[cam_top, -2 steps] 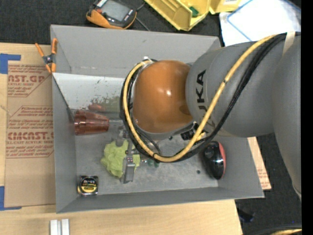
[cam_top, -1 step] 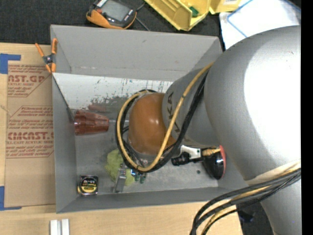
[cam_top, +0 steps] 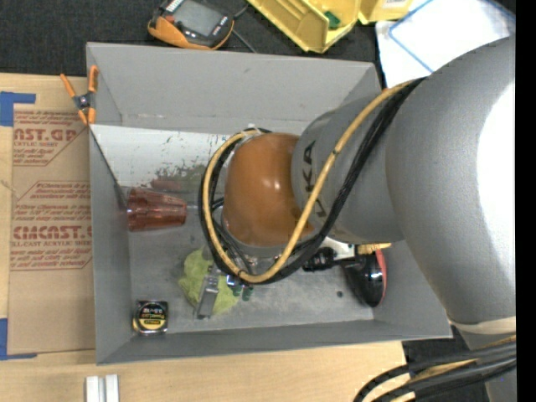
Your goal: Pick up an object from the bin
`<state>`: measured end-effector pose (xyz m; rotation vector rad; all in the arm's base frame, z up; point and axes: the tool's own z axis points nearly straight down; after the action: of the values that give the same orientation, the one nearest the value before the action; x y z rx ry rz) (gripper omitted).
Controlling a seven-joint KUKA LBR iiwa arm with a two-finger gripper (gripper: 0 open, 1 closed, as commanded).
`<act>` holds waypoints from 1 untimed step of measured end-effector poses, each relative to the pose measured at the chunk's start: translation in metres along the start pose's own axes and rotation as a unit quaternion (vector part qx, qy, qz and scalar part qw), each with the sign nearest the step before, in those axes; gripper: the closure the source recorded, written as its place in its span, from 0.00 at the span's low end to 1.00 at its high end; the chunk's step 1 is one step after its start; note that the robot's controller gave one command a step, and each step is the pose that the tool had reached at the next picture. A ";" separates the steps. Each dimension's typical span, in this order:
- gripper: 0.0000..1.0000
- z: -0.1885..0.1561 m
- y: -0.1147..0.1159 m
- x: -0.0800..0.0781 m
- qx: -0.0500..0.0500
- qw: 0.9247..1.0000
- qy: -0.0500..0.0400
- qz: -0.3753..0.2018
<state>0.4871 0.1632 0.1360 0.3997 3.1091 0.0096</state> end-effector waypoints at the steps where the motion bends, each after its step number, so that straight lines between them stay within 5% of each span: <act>1: 0.00 0.036 -0.002 -0.001 0.000 1.000 0.000 -0.013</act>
Offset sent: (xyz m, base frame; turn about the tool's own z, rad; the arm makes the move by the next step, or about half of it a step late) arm -0.0043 -0.0058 -0.0660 0.3166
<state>0.4880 0.1610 0.1005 0.3604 3.1142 0.0093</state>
